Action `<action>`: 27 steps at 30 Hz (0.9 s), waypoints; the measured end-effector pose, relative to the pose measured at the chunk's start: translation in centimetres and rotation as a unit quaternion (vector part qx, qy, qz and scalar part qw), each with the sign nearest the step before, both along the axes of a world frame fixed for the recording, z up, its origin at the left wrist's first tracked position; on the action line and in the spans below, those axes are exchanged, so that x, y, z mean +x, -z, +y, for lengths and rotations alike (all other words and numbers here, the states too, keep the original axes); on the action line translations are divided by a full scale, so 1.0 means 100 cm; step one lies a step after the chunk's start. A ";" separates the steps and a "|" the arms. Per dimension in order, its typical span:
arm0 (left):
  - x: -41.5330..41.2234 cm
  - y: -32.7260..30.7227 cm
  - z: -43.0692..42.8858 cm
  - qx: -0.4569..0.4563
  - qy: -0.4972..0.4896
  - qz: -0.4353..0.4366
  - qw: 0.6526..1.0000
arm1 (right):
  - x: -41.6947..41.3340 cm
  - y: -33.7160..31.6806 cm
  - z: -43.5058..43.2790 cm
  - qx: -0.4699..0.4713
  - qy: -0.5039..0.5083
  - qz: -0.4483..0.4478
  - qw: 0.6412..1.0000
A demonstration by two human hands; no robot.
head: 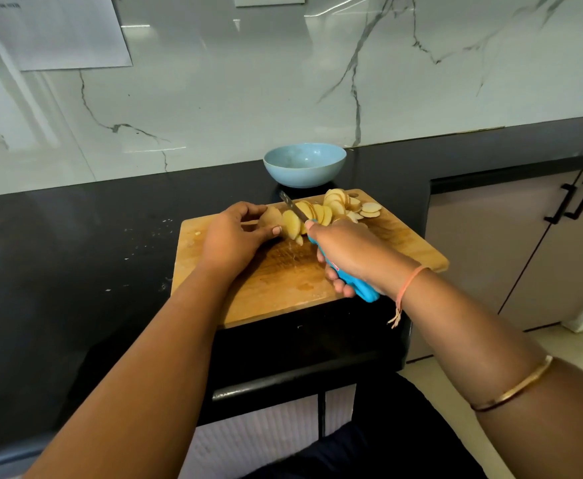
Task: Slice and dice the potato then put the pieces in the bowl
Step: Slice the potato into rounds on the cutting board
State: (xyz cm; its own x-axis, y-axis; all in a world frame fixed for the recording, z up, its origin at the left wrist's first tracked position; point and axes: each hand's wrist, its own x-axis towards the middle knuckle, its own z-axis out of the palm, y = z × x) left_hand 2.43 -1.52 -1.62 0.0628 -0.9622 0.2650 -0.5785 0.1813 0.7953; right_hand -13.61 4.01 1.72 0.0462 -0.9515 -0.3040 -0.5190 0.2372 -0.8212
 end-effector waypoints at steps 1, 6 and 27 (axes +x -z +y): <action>0.000 0.000 0.000 -0.002 -0.001 0.000 1.000 | 0.002 0.002 0.001 -0.020 -0.002 -0.012 1.000; 0.001 0.000 0.000 -0.008 0.001 -0.007 1.000 | 0.011 0.004 0.000 -0.036 -0.025 -0.018 0.999; -0.003 0.001 0.000 -0.039 -0.007 -0.050 0.998 | 0.013 -0.011 -0.022 0.116 -0.049 -0.057 0.990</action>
State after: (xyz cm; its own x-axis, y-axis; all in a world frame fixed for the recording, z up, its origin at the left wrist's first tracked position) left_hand 2.11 -1.50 -1.75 0.0456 -0.9375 0.3449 -0.6566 0.2321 0.7177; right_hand -12.29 1.81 2.78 0.1825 -0.8458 -0.5013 -0.4554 0.3791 -0.8055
